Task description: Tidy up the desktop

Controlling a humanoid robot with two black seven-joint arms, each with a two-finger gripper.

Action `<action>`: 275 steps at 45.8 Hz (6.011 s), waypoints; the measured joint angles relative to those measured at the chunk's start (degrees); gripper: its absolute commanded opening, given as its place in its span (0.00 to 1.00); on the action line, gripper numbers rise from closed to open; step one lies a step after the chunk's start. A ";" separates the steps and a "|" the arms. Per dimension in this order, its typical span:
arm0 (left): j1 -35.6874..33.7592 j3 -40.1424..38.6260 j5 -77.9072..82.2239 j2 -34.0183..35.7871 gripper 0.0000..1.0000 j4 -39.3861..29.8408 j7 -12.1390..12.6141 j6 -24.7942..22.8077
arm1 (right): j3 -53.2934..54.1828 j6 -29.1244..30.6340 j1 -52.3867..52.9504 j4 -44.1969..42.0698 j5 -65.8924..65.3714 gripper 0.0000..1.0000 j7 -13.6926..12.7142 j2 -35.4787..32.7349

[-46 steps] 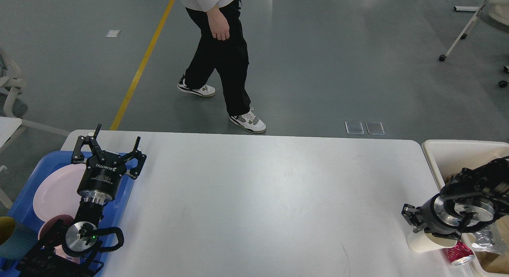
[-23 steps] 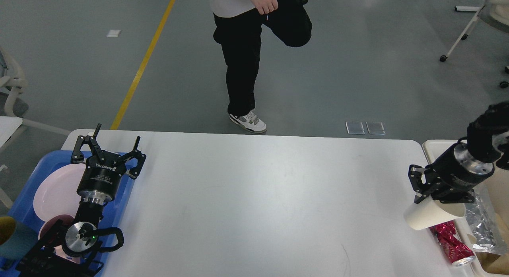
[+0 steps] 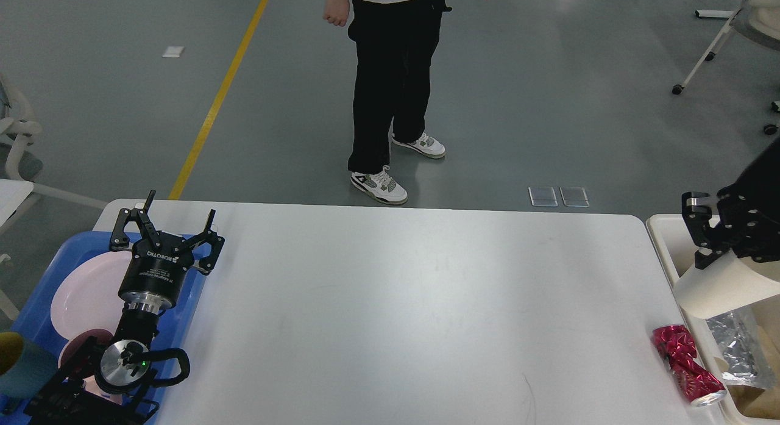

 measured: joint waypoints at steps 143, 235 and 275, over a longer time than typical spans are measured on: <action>0.00 -0.07 0.01 0.00 0.96 0.01 0.02 0.00 | 20.94 -15.37 -45.97 -36.77 -14.23 1.00 -4.10 -6.42; 0.00 -0.02 0.01 0.00 0.96 0.01 -0.08 0.00 | 28.79 -35.48 -71.34 -32.37 -29.90 0.90 -4.21 -5.37; 0.00 -0.01 0.01 0.00 0.96 0.01 -0.08 0.00 | 31.35 -36.20 -81.13 -41.27 -29.50 0.49 -3.68 -1.21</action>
